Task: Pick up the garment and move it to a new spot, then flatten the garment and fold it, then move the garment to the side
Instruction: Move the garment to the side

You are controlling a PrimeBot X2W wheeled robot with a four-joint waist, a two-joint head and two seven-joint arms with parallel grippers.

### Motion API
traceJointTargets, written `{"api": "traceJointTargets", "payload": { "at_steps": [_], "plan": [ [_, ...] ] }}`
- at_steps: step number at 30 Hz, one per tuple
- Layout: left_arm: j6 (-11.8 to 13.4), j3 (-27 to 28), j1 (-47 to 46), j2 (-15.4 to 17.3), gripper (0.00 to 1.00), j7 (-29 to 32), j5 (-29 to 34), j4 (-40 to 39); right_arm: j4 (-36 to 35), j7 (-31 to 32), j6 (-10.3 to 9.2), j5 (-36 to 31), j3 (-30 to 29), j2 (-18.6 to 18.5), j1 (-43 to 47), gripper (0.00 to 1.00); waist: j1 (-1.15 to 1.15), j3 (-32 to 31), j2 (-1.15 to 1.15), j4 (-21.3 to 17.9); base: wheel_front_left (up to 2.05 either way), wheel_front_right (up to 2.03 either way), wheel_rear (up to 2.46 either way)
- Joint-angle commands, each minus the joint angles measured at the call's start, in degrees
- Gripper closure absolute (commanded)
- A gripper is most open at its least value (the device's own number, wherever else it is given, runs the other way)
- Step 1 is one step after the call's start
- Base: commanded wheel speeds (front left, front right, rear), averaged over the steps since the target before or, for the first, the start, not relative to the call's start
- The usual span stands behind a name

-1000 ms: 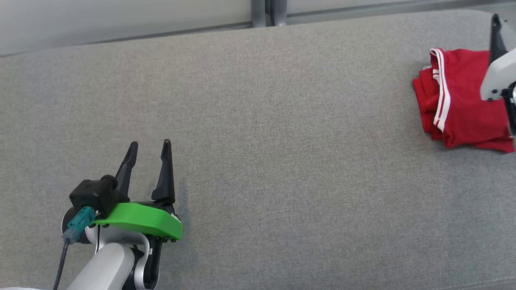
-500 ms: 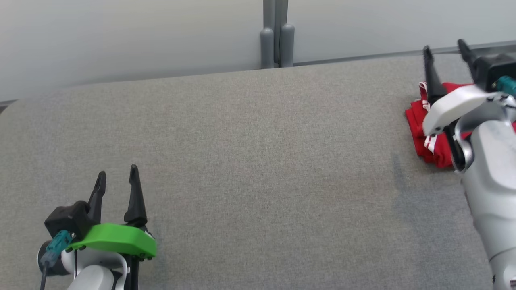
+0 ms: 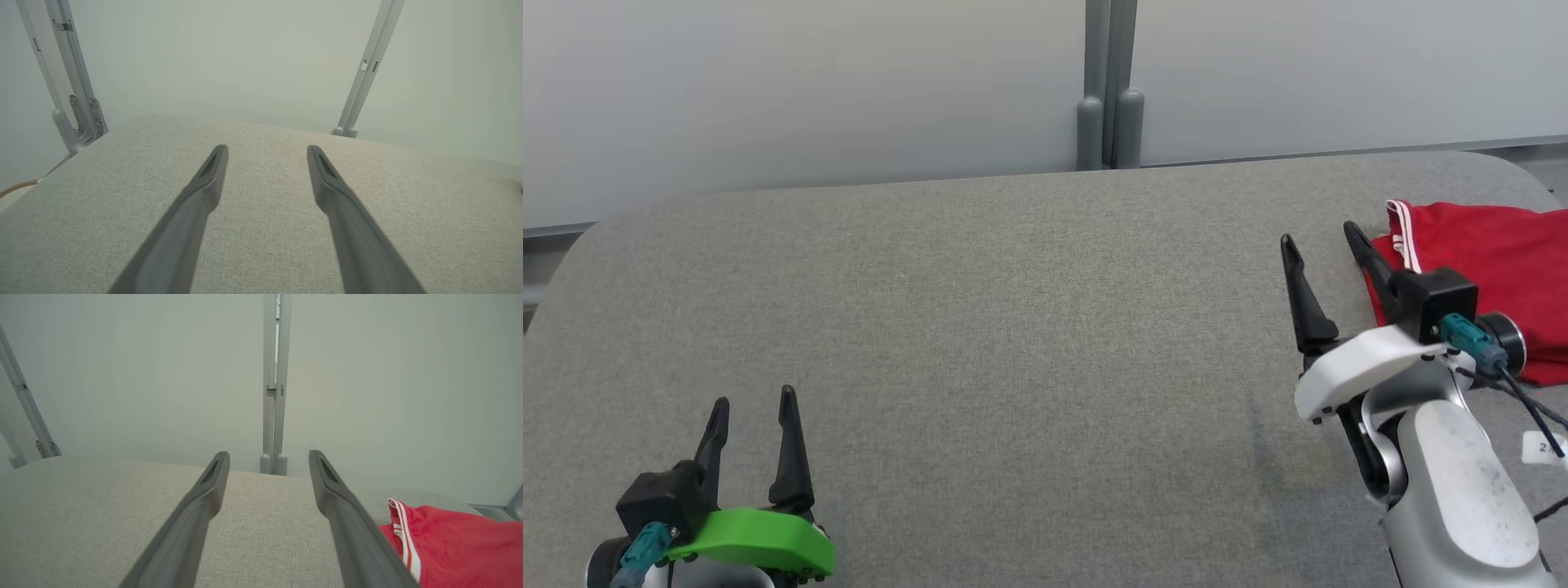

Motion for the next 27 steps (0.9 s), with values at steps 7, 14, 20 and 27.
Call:
{"api": "traceJointTargets", "payload": {
  "at_steps": [7,14,20,27],
  "plan": [
    [0.9,-0.8,3.1,-0.3,0.00,-0.2,1.9,-0.8,-10.6,1.8,-0.02,0.1,-1.0,2.5,12.0,0.00,0.00,-0.6,0.24,1.5,0.00,0.00,0.00],
    [0.3,-1.7,3.4,-1.0,0.00,0.0,1.3,-1.0,-13.3,1.4,-0.02,5.9,-0.3,2.6,16.8,0.00,0.00,-0.9,0.24,2.0,0.00,0.00,0.00],
    [-0.1,-2.7,3.1,-1.6,0.00,0.1,1.3,-0.9,-13.8,0.6,-0.01,7.1,-0.8,2.6,19.1,0.00,0.00,-1.1,0.24,2.0,0.00,0.00,0.00],
    [-0.2,-3.4,3.0,-2.0,0.00,0.1,1.2,-0.4,-13.6,0.1,-0.02,6.7,0.1,2.6,20.5,0.00,0.00,-1.5,0.24,1.8,0.00,0.00,0.00]
  ]
}}
